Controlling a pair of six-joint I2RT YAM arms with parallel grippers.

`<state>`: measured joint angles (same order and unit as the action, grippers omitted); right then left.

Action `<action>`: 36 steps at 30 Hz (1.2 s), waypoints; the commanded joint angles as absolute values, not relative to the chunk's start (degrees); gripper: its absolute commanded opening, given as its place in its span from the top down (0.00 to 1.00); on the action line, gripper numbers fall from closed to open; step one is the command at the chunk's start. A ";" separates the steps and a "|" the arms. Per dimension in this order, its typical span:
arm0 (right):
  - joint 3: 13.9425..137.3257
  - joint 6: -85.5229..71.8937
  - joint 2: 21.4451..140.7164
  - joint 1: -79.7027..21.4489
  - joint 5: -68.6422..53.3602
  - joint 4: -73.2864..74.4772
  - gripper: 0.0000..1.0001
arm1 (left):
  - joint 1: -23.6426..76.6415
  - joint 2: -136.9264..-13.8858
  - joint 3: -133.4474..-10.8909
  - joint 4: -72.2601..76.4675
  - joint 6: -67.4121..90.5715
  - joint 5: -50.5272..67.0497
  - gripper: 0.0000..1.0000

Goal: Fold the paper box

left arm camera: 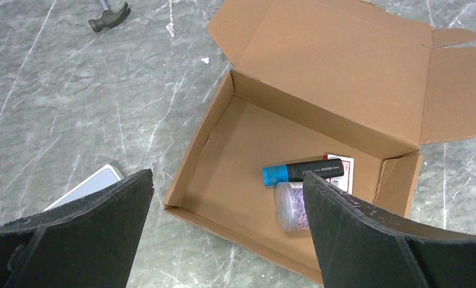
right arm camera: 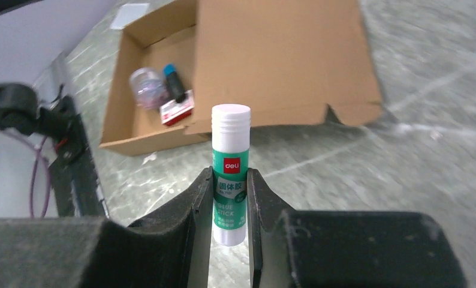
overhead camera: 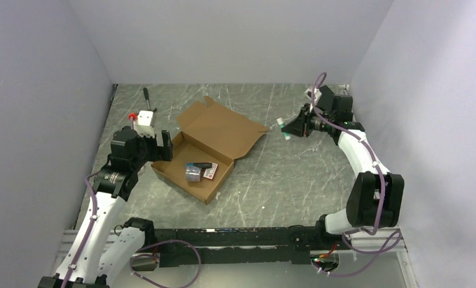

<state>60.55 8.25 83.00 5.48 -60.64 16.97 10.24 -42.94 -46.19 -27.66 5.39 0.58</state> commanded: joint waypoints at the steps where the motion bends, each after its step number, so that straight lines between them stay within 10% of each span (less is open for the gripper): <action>1: 60.21 14.17 81.05 1.71 -68.96 18.50 1.00 | 9.36 -43.53 -46.40 -26.27 5.88 0.46 0.01; 36: 81.54 18.78 99.33 -29.58 -49.45 31.02 0.96 | 8.27 -46.31 -45.96 -25.59 4.93 0.87 0.02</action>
<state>76.93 16.73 97.73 -28.23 -52.40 27.90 8.58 -46.65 -46.17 -27.64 5.34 0.62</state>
